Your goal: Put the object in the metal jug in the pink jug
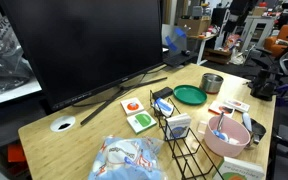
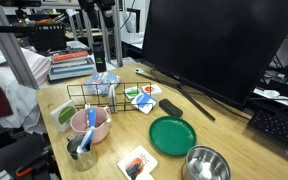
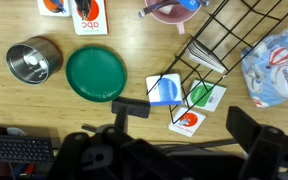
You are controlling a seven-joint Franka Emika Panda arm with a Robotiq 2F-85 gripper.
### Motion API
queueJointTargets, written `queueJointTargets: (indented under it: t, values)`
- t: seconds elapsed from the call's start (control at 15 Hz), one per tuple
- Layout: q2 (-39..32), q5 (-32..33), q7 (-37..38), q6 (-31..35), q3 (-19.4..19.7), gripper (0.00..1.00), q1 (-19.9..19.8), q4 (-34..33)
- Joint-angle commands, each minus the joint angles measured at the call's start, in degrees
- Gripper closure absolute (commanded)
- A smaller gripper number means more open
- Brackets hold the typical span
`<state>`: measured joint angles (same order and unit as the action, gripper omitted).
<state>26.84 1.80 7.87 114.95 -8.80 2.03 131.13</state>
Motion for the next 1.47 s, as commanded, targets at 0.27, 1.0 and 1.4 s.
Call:
queueJointTargets:
  t: [0.27, 1.0, 1.4]
  values:
    - [-0.06, 0.33, 0.28, -0.12, 0.58, 0.0, 0.71, -0.12]
    - [-0.15, 0.26, 4.52, 2.47, 0.71, 0.0, -0.27, 2.76]
    - [1.01, -0.93, 8.72, 3.61, 1.19, 0.0, -0.26, 10.19]
